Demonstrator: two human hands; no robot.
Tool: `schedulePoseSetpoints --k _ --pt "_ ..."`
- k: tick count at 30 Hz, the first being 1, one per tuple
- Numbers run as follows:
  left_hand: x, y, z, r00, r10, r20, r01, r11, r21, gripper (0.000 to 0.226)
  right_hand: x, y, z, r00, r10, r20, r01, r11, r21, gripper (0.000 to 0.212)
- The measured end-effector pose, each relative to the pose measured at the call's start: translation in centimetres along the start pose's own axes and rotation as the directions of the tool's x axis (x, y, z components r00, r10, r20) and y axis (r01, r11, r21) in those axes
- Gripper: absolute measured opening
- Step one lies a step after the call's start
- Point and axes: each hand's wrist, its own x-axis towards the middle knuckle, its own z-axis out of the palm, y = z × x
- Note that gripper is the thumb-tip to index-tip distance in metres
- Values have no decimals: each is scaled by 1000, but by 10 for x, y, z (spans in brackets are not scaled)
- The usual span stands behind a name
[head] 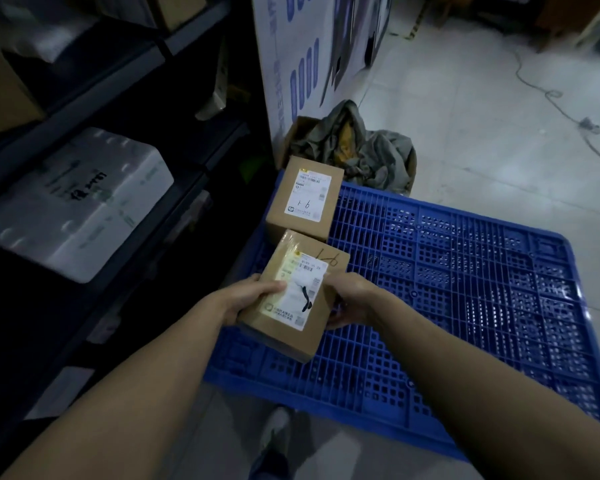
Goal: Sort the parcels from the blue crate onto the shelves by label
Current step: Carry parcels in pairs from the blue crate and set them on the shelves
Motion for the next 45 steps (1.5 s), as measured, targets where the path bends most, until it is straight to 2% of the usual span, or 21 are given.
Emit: schedulePoseSetpoints --k 3,7,9,11,13,15,17,20,22,24,27,32,36,39,41,45 --pt "-24 3 -9 998 55 -2 -55 997 -53 56 -24 -12 -1 999 -34 40 35 999 -32 23" --pt "-61 23 -26 984 172 -38 -175 982 -77 85 -56 -50 4 994 -80 74 82 996 -20 24" --pt "-72 40 -42 968 240 -77 -247 962 -118 87 -64 -77 8 992 -107 69 107 994 3 31" --pt "-78 61 -61 952 286 -110 -301 939 -164 78 -64 -105 13 989 -141 55 141 990 4 47" --pt "-74 82 -79 933 330 -140 -351 922 -163 58 -54 -129 14 980 -197 -32 197 980 -25 57" --pt "-59 99 -94 904 372 -211 -409 897 -170 26 -35 -145 10 956 -236 -177 225 971 -77 57" --pt "-36 112 -109 872 386 -300 -444 882 -159 8 -10 -151 0 936 -257 -240 257 966 -30 50" --pt "1 123 -127 860 362 -360 -429 895 -124 20 32 -147 -20 934 -224 -279 228 973 -16 52" --pt "27 126 -136 877 340 -339 -391 915 -95 42 61 -141 -32 943 -178 -283 176 984 -32 62" --pt "48 130 -142 897 319 -307 -358 931 -78 54 83 -135 -36 954 -133 -270 139 990 6 65" --pt "74 137 -146 937 282 -207 -303 950 -75 45 112 -131 -40 976 -82 -201 108 987 122 64" --pt "90 144 -146 980 168 -105 -182 972 -145 35 132 -131 -51 990 -112 -89 134 941 311 35" --pt "83 153 -148 984 156 -85 -170 966 -193 33 123 -138 -61 986 -154 -67 167 941 296 30" --pt "63 163 -145 978 187 -93 -205 951 -233 41 99 -157 -66 979 -189 -76 203 933 298 27" --pt "39 174 -141 969 220 -115 -243 938 -248 47 76 -172 -69 967 -243 -79 256 923 286 34" --pt "-28 201 -135 945 277 -173 -317 904 -287 46 20 -204 -75 946 -319 -58 321 895 311 62"
